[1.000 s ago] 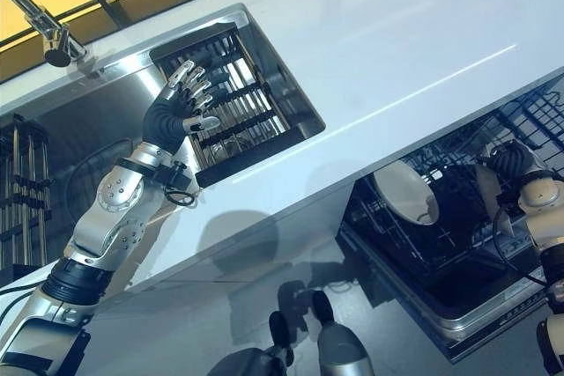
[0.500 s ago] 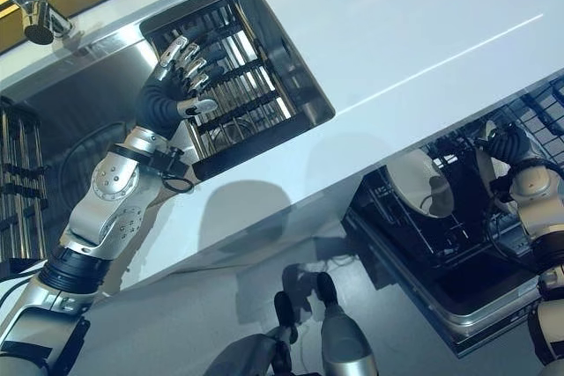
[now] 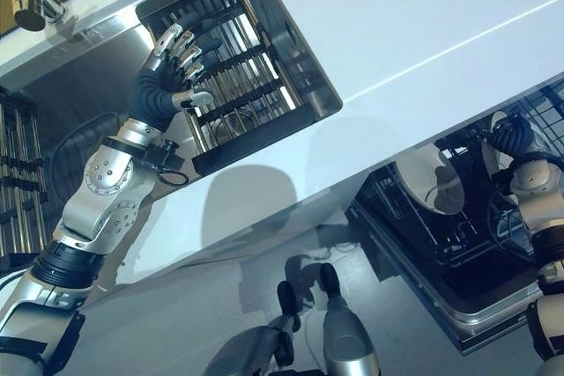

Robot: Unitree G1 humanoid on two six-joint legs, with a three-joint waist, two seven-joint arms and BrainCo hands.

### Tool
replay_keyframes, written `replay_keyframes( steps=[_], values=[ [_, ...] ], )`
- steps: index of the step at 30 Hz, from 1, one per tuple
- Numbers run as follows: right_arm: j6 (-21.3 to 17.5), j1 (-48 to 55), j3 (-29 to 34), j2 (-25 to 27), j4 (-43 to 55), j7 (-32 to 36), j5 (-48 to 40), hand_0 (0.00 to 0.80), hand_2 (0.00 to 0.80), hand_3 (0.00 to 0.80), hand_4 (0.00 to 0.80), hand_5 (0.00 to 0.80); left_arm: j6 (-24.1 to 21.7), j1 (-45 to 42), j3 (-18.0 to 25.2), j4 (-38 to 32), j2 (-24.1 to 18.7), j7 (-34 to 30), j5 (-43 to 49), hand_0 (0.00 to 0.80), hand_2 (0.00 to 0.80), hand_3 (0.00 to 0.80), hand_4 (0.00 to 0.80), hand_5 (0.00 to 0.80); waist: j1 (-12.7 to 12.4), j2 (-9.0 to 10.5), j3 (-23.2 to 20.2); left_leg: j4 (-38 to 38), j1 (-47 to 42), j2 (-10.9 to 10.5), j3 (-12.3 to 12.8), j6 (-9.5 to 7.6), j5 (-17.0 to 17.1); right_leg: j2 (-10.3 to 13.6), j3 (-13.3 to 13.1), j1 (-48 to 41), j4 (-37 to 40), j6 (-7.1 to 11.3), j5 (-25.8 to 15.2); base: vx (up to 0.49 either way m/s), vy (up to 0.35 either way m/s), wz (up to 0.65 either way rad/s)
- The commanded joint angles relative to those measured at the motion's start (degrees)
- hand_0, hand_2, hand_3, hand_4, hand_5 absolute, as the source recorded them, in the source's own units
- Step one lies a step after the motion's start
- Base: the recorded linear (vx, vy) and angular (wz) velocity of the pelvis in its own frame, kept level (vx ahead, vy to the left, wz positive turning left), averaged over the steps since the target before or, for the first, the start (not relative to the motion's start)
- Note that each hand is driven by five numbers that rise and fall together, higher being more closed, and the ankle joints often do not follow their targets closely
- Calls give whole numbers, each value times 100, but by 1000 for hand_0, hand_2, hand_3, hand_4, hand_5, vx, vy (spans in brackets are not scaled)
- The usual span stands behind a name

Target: Take plates into dishwasher

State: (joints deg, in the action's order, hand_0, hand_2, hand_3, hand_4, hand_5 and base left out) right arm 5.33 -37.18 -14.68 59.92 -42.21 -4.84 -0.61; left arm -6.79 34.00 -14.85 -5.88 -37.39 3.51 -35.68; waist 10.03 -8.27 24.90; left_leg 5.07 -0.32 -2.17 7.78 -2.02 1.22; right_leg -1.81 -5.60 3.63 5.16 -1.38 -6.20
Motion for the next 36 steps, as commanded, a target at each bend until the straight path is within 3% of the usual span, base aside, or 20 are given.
replay_keyframes(
  steps=[1, 6, 12, 15, 23, 24, 25, 36],
  values=[
    [-346, -567, -93, 507, -47, -215, 103, 800, 800, 800, 800, 800, -402, 405, -288, -140, -51, 5, 50, 0, 0, 0, 0, 0, -123, 185, -296, -7, 107, -39, 46, 75, -334, 102, 262, 166, -246, 427, 368, 0, 0, 0],
    [-125, -573, -153, 551, 5, -61, 644, 800, 800, 800, 800, 800, -454, 443, -270, -51, -97, -71, 2, 0, 0, 0, 0, 0, -130, 202, -312, -7, 117, -36, 57, 81, -345, 106, 273, 168, -230, 442, 360, 0, 0, 0],
    [350, -481, -691, 820, -558, -221, 2303, 800, 800, 800, 800, 800, -470, 417, -359, -114, -201, -36, -49, 0, 0, 0, 0, 0, -156, 274, -338, -7, 101, -17, 88, 81, -346, 112, 320, 118, -160, 462, 309, -7, -8, 1],
    [542, -655, -864, 818, -799, -493, 2413, 800, 800, 800, 800, 800, -464, 481, -445, -132, -197, 4, -45, 0, 0, 0, 0, 0, -183, 282, -329, -7, 103, -14, 88, 78, -340, 118, 340, 102, -137, 468, 293, -15, -13, 3],
    [433, -570, -764, 644, -812, -509, 2336, 794, 794, 794, 794, 794, -500, 418, -385, -116, -187, -149, -75, 0, 0, 0, 0, 0, -225, 265, -370, -7, 117, -34, 31, 78, -338, 126, 378, 78, -110, 476, 294, -2, 0, 1],
    [437, -531, -755, 622, -814, -515, 2383, 502, 502, 502, 502, 502, -484, 404, -364, -134, -184, -165, -74, 0, 0, 0, 0, 0, -228, 263, -374, -7, 113, -35, 26, 76, -338, 127, 382, 73, -110, 475, 298, 0, 0, 0],
    [435, -494, -746, 603, -816, -533, 2406, 0, 0, 0, 0, 0, -479, 388, -356, -142, -173, -172, -67, 0, 0, 0, 0, 0, -229, 263, -379, -7, 110, -39, 20, 76, -337, 126, 380, 62, -99, 474, 295, 0, 0, 0],
    [258, -114, -455, 506, -576, -551, 2092, 0, 0, 0, 0, 0, -441, 320, -277, -149, -113, -182, -70, 0, 0, 0, 0, 0, -184, 341, -465, -7, 32, -17, 44, 76, -369, 107, 368, -16, -71, 473, 291, 0, 0, 0]
  ],
)
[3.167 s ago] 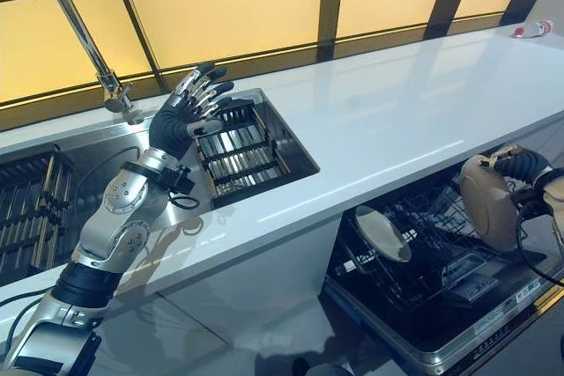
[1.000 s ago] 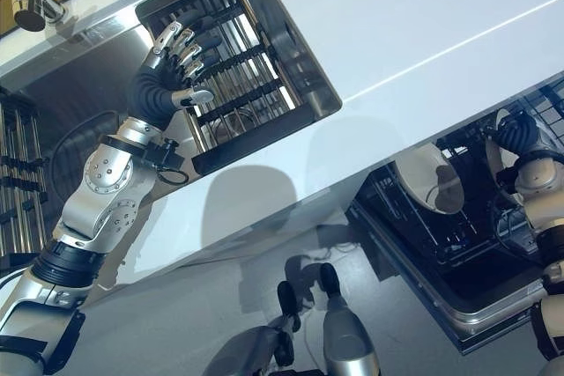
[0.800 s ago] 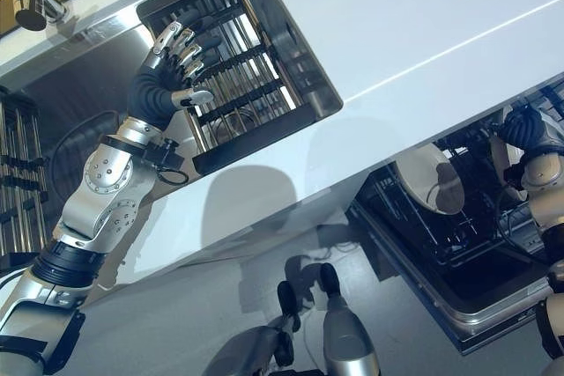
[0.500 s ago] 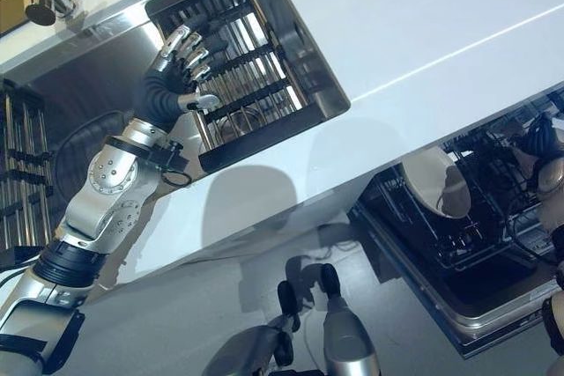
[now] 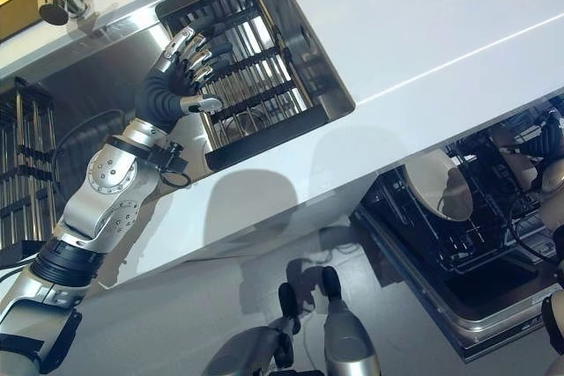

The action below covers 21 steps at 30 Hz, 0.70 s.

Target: Take plates into dishwasher

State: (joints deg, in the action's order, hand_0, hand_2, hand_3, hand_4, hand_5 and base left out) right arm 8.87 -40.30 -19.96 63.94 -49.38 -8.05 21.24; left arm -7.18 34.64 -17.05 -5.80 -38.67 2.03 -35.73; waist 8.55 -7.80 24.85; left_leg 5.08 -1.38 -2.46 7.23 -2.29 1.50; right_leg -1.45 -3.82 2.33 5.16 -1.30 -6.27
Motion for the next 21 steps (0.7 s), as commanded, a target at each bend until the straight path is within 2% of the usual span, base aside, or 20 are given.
replay_keyframes(
  steps=[1, 7, 13, 17, 21],
  values=[
    [-137, 278, 134, 103, 217, -233, -145, 0, 0, 0, 0, 0, -398, 226, -38, -160, 28, -48, -58, 0, 0, 0, 0, 0, -27, 313, -479, -8, 125, 19, 102, 102, -403, 66, 182, 102, -70, 466, 298, 36, 23, 0],
    [-119, 903, 721, 48, 780, -360, -264, 0, 0, 0, 0, 0, -382, -16, 87, -207, 115, -105, -9, 0, 0, 0, 0, 0, 59, 445, -618, -8, -7, 51, 150, 85, -452, 17, 97, -17, -68, 467, 319, 54, 34, -1],
    [-126, 2157, 2025, -283, 1783, -673, -639, 0, 0, 0, 0, 0, -193, -435, 306, -280, 257, -158, 150, 0, 0, 0, 0, 0, 236, 573, -878, -8, -194, 82, 206, 44, -531, -63, -65, -165, -69, 480, 337, 83, 64, -1],
    [-125, 3289, 3131, -951, 2634, -1220, -1268, 0, 0, 0, 0, 0, -163, -807, 487, -228, 511, -72, 353, 0, 0, 0, 0, 0, 376, 600, -1113, -8, -362, 80, 276, -11, -601, -104, -183, -312, -50, 498, 368, 91, 113, -7],
    [-53, 3997, 3771, -1663, 2983, -2071, -1274, 0, 0, 0, 0, 0, -57, -1065, 695, -106, 741, 86, 517, 0, 0, 0, 0, 0, 524, 592, -1349, -8, -542, 90, 361, -73, -672, -158, -344, -437, -61, 501, 411, 88, 127, -12]
  ],
)
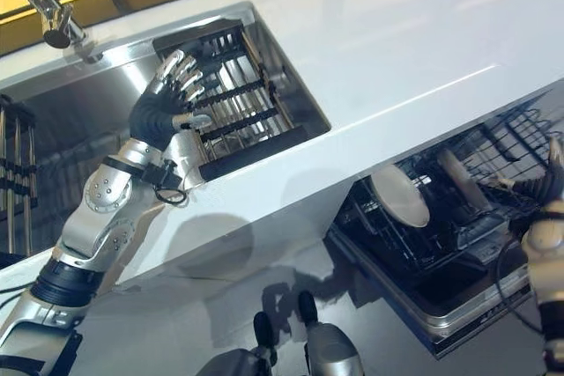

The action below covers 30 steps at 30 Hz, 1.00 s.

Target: Take plates into dishwasher

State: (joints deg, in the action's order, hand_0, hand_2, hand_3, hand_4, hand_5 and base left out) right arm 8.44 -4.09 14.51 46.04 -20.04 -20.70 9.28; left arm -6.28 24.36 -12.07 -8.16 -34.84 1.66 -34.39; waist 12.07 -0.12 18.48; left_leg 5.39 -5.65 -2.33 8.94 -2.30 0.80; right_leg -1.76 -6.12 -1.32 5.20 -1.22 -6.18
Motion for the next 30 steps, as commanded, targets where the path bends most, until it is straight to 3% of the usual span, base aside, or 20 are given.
replay_keyframes(
  steps=[1, 6, 12, 14, 15, 18, 19, 21, 24, 30],
  values=[
    [46, 506, 401, -13, 95, -1055, -143, 0, 0, 0, 0, 0, -136, -75, 227, 137, 391, 164, 383, 0, 0, 0, 0, 0, 193, -178, -759, -39, -159, 80, 220, -91, -615, -138, -150, -99, -75, 493, 413, 87, 150, -17],
    [1, 963, 722, -527, -278, -1927, -226, 0, 0, 0, 0, 0, -46, -315, 420, 30, 521, 120, 347, 0, 0, 0, 0, 0, 246, -213, -960, -39, -404, 100, 359, -154, -671, -174, -293, -243, -139, 476, 479, 62, 116, -17],
    [-128, 1033, 668, -970, -902, -2094, -1269, 0, 0, 0, 0, 0, 303, -456, 526, -134, 571, -15, 256, 0, 0, 0, 0, 0, 216, -263, -1030, -224, -557, 108, 375, -200, -790, -150, -304, -303, -557, 461, 718, 43, 70, -10],
    [-122, 1063, 611, -1094, -1152, -2145, -1469, 0, 0, 0, 0, 0, 389, -485, 528, -162, 558, -35, 230, 0, 0, 0, 0, 0, 199, -277, -1016, -467, -528, 108, 416, -189, -885, -134, -180, -246, -854, 441, 876, 46, 28, -2],
    [-165, 1042, 577, -1083, -1411, -2151, -1470, 0, 0, 0, 0, 0, 431, -517, 555, -151, 580, -22, 216, 0, 0, 0, 0, 0, 182, -280, -993, -641, -529, 107, 456, -182, -974, -86, 35, -236, -1035, 441, 993, 64, 0, -3],
    [-3, 740, 313, -892, -2029, -2249, -954, 0, 0, 0, 0, 0, 476, -761, 731, -214, 689, 207, 255, 0, 0, 0, 0, 0, -61, -343, -866, -1277, -530, 157, 921, -173, -1244, 266, 968, -180, -1686, 427, 1322, 58, 24, -30],
    [181, 567, 182, -727, -2178, -2266, -810, 0, 0, 0, 0, 0, 447, -834, 720, -264, 691, 341, 230, 0, 0, 0, 0, 0, -133, -413, -828, -1546, -506, 162, 962, -187, -1415, 370, 1106, -140, -1869, 444, 1455, 16, 64, -121],
    [312, 292, 37, -522, -2556, -2301, -1053, 0, 0, 0, 0, 0, 347, -839, 658, -233, 712, 425, 122, 0, 0, 0, 0, 0, -165, -553, -711, -1929, -359, 220, 1012, -181, -1533, 436, 1101, -45, -2158, 389, 1589, -31, 63, -126],
    [118, 67, 131, -395, -3457, -2143, -1352, 0, 0, 0, 0, 0, 368, -768, 574, -184, 783, 347, -157, 0, 0, 0, 0, 0, -167, -728, -561, -2456, -205, 261, 1035, -225, -1710, 550, 1104, 76, -2768, 241, 1854, -31, 27, -25],
    [-337, 132, 341, -477, -4310, -1826, -2266, 0, 0, 0, 0, 0, 252, -644, 477, -88, 809, 131, -288, 0, 0, 0, 0, 0, -188, -651, -334, -3987, 415, 406, 879, -407, -2333, 716, 1242, 567, -4106, -37, 2434, -40, -79, 6]
  ],
)
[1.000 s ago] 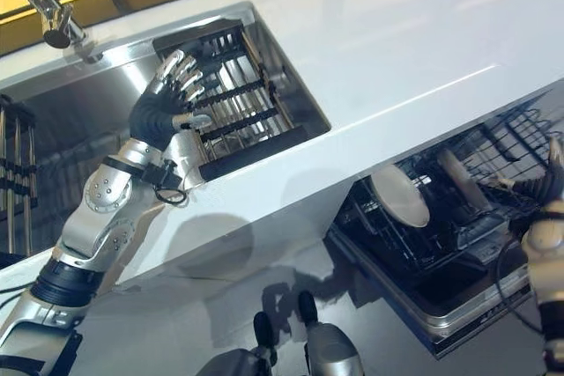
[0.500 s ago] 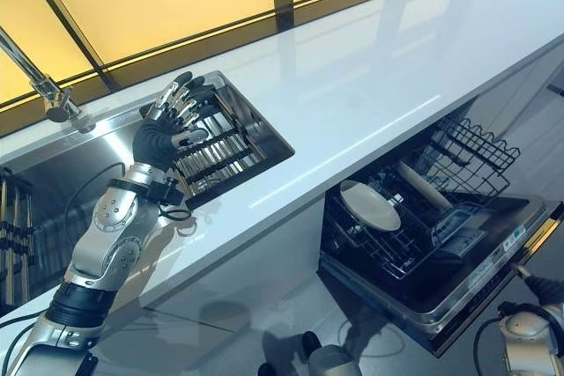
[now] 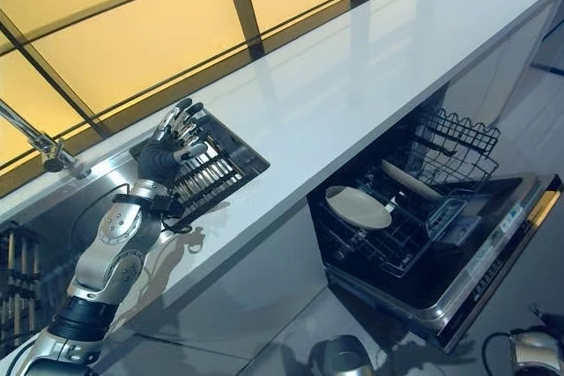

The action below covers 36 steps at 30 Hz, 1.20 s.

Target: Take plates into dishwasher

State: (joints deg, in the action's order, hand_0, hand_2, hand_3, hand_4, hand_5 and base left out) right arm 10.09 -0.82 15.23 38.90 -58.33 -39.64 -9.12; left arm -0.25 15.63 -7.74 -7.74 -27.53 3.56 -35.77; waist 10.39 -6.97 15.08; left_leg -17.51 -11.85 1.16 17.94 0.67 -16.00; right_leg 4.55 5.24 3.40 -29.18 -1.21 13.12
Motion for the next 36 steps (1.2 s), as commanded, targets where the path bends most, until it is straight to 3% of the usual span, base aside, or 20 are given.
replay_keyframes(
  steps=[1, 4, 9, 13, 17, 22, 29, 36],
  values=[
    [-660, -323, 255, 266, -691, 211, -681, 0, 0, 0, 0, 0, -420, 361, -28, -140, 75, 19, -128, 0, 0, 0, 0, 0, -37, 27, 92, -2036, 1259, 105, -20, -726, -715, 102, 142, 320, -939, -91, 591, -237, -107, 19],
    [-1026, -795, 34, 340, -870, 923, -1521, 0, 0, 0, 0, 0, -658, 776, -205, -174, -17, 338, -114, 0, 0, 0, 0, 0, -51, -34, 326, -2743, 1907, 154, -78, -717, -727, 96, 160, 960, -1519, -226, 781, -285, -66, 21],
    [-1238, -1485, -432, 63, -588, 3306, -3814, 0, 0, 0, 0, 0, -687, 1204, -234, -248, -38, 522, -41, 0, 0, 0, 0, 0, -132, -86, 635, -3618, 2638, 109, -332, -611, -587, 48, 115, 1474, -2113, -441, 986, -155, -41, 1],
    [-1027, -1646, -635, -329, -507, 5408, -5401, 0, 0, 0, 0, 0, -566, 1329, -190, -285, -36, 341, -33, 0, 0, 0, 0, 0, -238, -83, 718, -4100, 2982, 107, -478, -480, -395, -8, 135, 1670, -2405, -515, 1070, -62, -74, 5],
    [-457, -1903, -869, -331, -536, 6566, -5883, 0, 0, 0, 0, 0, -577, 1372, -210, -221, -83, 161, -75, 0, 0, 0, 0, 0, -343, -62, 725, -4473, 3195, 148, -576, -355, -191, -44, 189, 1700, -2535, -547, 1064, -3, -87, 0],
    [357, -2695, -1212, -173, 173, 6951, -6797, 0, 0, 0, 0, 0, -673, 1287, -259, -133, -249, -33, -189, 0, 0, 0, 0, 0, -489, -17, 736, -4681, 3345, 137, -749, -233, 72, -116, 230, 1575, -2508, -591, 994, 12, -62, -2],
    [411, -3471, -1306, -413, 1571, 6549, -7396, 0, 0, 0, 0, 0, -675, 1014, -94, 64, -248, -297, -241, 0, 0, 0, 0, 0, -651, 98, 574, -4691, 3261, 177, -844, -141, 289, -183, 257, 1182, -2318, -569, 901, 67, -29, 4],
    [336, -3781, -1206, -372, 1827, 6354, -7265, 0, 0, 0, 0, 0, -518, 971, 0, 327, -356, -408, -331, 0, 0, 0, 0, 0, -829, 270, 311, -4600, 2992, 178, -952, -157, 294, -192, 369, 707, -2122, -533, 836, 106, -14, 35]
  ],
)
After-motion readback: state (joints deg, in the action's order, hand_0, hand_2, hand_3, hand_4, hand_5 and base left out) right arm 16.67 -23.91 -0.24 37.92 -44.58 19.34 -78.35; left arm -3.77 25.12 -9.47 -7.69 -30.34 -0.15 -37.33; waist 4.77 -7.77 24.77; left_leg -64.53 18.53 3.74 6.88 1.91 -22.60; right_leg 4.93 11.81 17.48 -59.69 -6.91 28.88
